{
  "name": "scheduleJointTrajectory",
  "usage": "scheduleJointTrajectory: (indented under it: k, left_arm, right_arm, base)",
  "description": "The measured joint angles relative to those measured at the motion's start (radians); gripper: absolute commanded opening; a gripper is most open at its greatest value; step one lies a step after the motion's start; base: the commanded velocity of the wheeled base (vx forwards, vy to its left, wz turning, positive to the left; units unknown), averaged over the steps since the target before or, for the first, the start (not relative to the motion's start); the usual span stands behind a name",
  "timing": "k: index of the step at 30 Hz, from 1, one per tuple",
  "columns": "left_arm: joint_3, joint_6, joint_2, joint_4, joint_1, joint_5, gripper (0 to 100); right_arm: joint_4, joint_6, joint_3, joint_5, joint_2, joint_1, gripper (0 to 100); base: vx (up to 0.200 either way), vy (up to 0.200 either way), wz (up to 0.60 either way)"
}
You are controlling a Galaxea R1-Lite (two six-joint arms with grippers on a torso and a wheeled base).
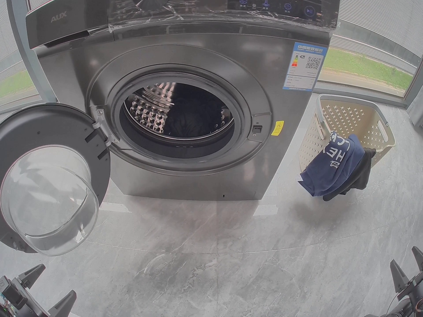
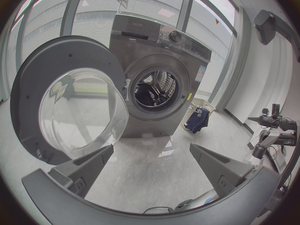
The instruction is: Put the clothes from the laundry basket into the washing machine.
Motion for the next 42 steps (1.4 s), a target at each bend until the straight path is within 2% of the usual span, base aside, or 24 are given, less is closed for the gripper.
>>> scheduleJointTrajectory:
  k: [3, 5, 7, 9, 12, 15, 17, 21, 25, 27, 31, 42]
  left_arm:
    - [0.000, 0.004, -0.068, 0.060, 0.061, -0.010, 100]
    - [0.000, 0.015, -0.097, 0.060, 0.099, -0.012, 100]
    - [0.000, 0.041, -0.117, 0.060, 0.147, -0.021, 100]
    - [0.000, 0.074, -0.133, 0.061, 0.200, -0.031, 100]
    - [0.000, 0.106, -0.157, 0.069, 0.275, -0.045, 100]
    - [0.000, 0.125, -0.191, 0.107, 0.323, -0.049, 100]
    - [0.000, 0.124, -0.207, 0.112, 0.340, -0.048, 100]
    - [0.000, 0.110, -0.226, 0.112, 0.355, -0.042, 100]
    - [0.000, 0.107, -0.233, 0.112, 0.359, -0.040, 100]
    - [0.000, 0.107, -0.235, 0.112, 0.359, -0.040, 100]
    - [0.000, 0.111, -0.237, 0.111, 0.360, -0.040, 100]
    - [0.000, 0.099, -0.239, 0.111, 0.360, -0.032, 100]
  right_arm:
    - [0.011, -0.006, 0.000, -0.026, -0.025, -0.024, 100]
    - [0.017, -0.017, 0.000, -0.026, -0.038, -0.057, 100]
    - [0.024, -0.033, 0.000, -0.009, -0.051, -0.091, 100]
    - [0.041, -0.054, 0.000, 0.026, -0.067, -0.117, 100]
    - [0.058, -0.081, 0.000, 0.066, -0.095, -0.131, 100]
    - [0.069, -0.091, 0.000, 0.085, -0.112, -0.137, 100]
    - [0.073, -0.089, 0.000, 0.087, -0.119, -0.139, 100]
    - [0.069, -0.070, 0.000, 0.060, -0.127, -0.140, 100]
    - [0.069, -0.105, 0.000, 0.074, -0.130, -0.141, 100]
    - [0.069, -0.114, 0.000, 0.088, -0.132, -0.141, 100]
    - [0.069, -0.116, 0.000, 0.090, -0.132, -0.141, 100]
    - [0.069, -0.117, 0.000, 0.090, -0.132, -0.140, 100]
  base:
    - [0.000, 0.000, 0.00]
    - [0.000, 0.000, 0.00]
    - [0.000, 0.000, 0.00]
    - [0.000, 0.000, 0.00]
    - [0.000, 0.000, 0.00]
    - [0.000, 0.000, 0.00]
    - [0.000, 0.000, 0.00]
    - [0.000, 0.000, 0.00]
    - [0.000, 0.000, 0.00]
    - [0.000, -0.200, 0.00]
    - [0.000, -0.200, 0.00]
    - [0.000, -0.200, 0.00]
